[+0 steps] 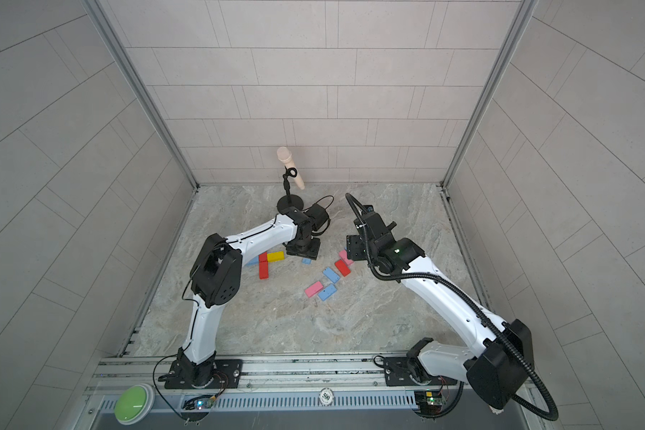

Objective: Assemble the letter t with building blocks
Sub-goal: Pick up the building block from the center of the board.

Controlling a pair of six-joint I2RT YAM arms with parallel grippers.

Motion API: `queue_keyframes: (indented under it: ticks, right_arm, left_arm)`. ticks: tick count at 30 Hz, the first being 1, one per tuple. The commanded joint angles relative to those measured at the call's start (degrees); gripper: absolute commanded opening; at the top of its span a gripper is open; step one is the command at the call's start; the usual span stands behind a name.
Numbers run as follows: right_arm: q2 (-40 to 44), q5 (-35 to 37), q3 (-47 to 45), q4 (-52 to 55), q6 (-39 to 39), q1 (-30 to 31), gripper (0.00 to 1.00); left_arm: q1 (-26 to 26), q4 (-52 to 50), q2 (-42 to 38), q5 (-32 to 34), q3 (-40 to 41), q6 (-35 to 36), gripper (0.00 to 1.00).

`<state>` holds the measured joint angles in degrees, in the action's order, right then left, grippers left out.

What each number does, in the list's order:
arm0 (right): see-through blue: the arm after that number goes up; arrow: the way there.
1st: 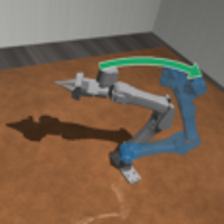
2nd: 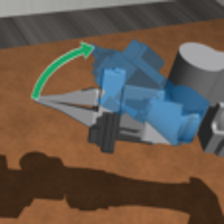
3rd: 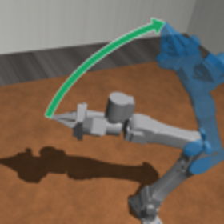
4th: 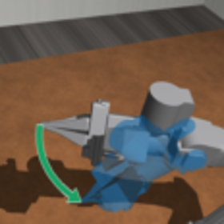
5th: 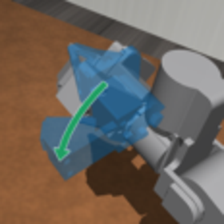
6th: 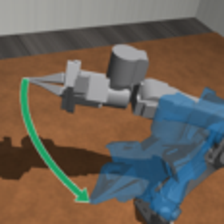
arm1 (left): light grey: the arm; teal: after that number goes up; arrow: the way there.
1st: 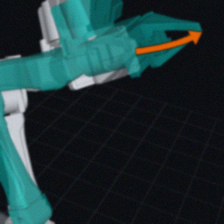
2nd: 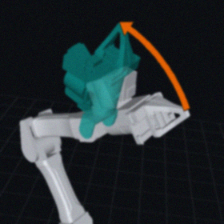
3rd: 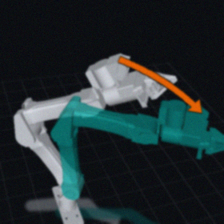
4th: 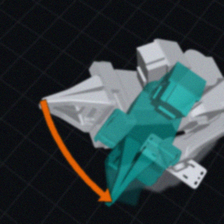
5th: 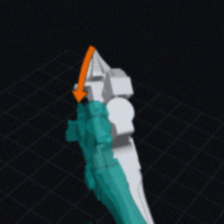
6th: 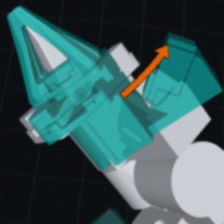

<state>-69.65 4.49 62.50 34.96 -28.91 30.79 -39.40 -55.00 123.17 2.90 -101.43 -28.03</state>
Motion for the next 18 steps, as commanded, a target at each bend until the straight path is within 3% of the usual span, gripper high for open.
queue_keyframes:
  ticks: [1,18]
  right_arm:
    - [0.9,0.3,-0.2,0.7,-0.2,-0.2,0.72]
    - [1.0,0.0,-0.3,0.7,-0.6,-0.3,0.72]
  left_arm:
    - [-0.1,-2.0,2.3,1.1,-2.2,-0.4,0.61]
    - [0.8,-1.4,7.7,-1.4,-5.1,-0.4,0.55]
